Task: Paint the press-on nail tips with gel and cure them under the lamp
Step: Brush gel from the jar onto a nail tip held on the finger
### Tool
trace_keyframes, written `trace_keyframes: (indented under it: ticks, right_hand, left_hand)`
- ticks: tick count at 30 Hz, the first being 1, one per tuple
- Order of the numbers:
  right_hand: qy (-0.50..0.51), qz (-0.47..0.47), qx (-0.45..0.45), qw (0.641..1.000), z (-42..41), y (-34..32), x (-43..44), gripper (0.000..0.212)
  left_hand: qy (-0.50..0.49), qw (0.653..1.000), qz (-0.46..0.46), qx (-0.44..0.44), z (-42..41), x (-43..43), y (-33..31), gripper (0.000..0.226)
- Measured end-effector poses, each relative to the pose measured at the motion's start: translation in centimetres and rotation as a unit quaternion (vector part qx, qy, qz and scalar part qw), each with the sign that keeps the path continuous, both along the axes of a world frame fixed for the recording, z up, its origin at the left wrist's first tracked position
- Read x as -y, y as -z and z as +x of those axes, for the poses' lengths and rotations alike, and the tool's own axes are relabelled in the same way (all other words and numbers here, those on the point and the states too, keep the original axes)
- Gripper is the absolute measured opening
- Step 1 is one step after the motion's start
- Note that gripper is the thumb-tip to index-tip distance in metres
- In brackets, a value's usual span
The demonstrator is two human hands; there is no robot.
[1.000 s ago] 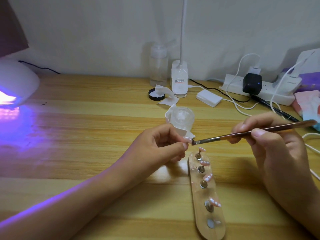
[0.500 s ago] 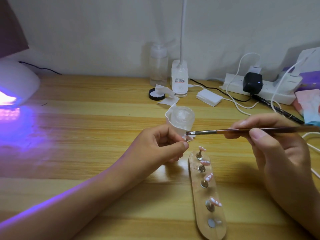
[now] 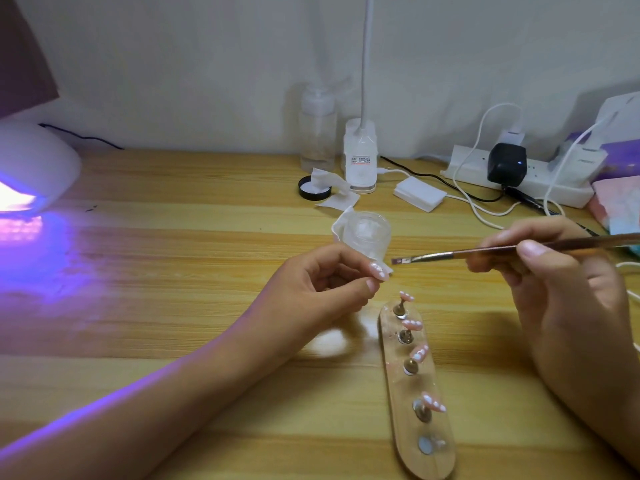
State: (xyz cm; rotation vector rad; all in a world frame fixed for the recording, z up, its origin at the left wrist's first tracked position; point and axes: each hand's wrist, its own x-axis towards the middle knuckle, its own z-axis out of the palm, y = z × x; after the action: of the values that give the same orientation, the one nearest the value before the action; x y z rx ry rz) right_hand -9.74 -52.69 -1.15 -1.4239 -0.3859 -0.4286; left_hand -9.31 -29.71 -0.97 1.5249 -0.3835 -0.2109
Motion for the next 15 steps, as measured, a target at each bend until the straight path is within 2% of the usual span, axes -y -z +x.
trace_keyframes:
  ticks: [4, 8, 15]
  right_hand:
    - [-0.02, 0.029, -0.009, 0.999, 0.19, -0.09, 0.1, 0.021]
    - [-0.025, 0.005, -0.003, 1.0, 0.02, -0.17, -0.05, 0.013]
    - [-0.024, -0.022, 0.001, 0.999, -0.09, 0.11, 0.01, 0.018]
  left_hand:
    - [0.003, 1.0, -0.003, 0.005, 0.07, -0.01, 0.05, 0.013]
    - [0.001, 1.0, 0.002, 0.001, 0.14, -0.04, 0.24, 0.011]
    - [-0.01, 1.0, 0.016, 0.01, 0.13, -0.03, 0.32, 0.013]
